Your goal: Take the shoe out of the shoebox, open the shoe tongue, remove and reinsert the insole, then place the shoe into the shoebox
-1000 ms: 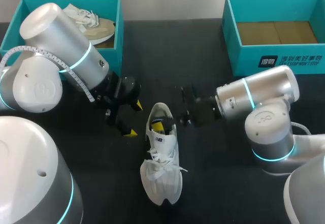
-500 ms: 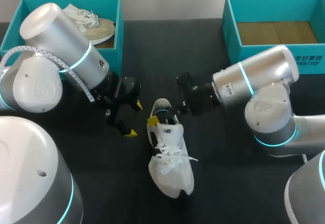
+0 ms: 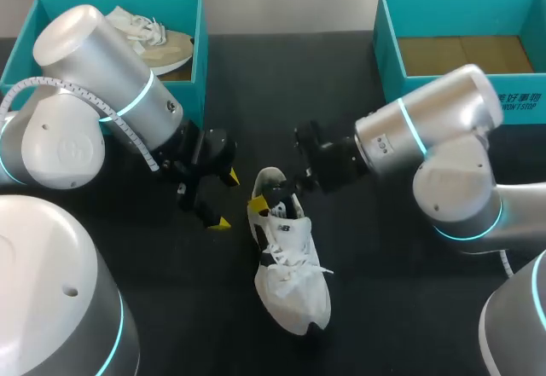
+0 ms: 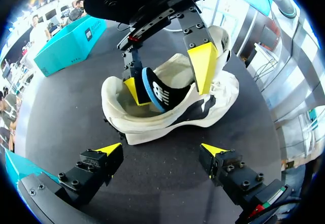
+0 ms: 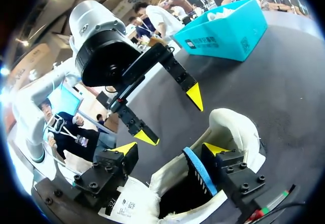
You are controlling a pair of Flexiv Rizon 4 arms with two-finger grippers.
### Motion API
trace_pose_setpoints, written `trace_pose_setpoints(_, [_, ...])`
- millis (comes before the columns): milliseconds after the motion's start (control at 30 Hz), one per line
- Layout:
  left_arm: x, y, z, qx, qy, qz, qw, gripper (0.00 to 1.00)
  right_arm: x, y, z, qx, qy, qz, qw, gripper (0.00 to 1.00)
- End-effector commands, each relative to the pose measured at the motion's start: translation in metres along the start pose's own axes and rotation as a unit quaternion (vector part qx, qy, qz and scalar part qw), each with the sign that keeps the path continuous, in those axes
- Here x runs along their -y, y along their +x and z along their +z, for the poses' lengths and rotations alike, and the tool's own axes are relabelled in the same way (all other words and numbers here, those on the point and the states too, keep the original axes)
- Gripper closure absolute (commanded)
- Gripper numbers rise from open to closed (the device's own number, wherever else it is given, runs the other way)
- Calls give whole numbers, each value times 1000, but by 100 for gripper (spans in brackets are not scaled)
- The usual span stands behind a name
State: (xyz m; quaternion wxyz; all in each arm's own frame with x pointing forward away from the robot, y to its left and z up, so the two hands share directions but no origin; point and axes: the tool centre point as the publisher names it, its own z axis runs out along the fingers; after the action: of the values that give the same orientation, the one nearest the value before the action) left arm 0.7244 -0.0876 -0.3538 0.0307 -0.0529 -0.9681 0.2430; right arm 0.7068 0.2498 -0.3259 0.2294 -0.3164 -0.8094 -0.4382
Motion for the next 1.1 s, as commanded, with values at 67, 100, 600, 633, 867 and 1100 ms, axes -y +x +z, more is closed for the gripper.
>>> trace_pose_setpoints(67, [-1, 0, 1, 0, 0, 0, 1000, 0, 1, 10, -11, 22, 6, 0, 1000, 16])
trace_pose_setpoints(100, [-1, 0, 1, 0, 0, 0, 1000, 0, 1, 11, -13, 24, 6, -1, 1000, 16])
trace_pose_setpoints(600, [-1, 0, 1, 0, 0, 0, 1000, 0, -12, 12, -35, 71, 41, -3, 997, 14])
trace_pose_setpoints(633, [-1, 0, 1, 0, 0, 0, 1000, 0, -14, 12, -36, 72, 44, -3, 996, 14])
trace_pose_setpoints(867, [-4, -1, -15, -14, 4, 9, 1000, 0, -22, 9, -40, 85, 67, 6, 994, 7])
trace_pose_setpoints(1100, [-12, -2, -44, -55, 18, 26, 998, 0, -36, 7, -44, 102, 91, 12, 991, 12])
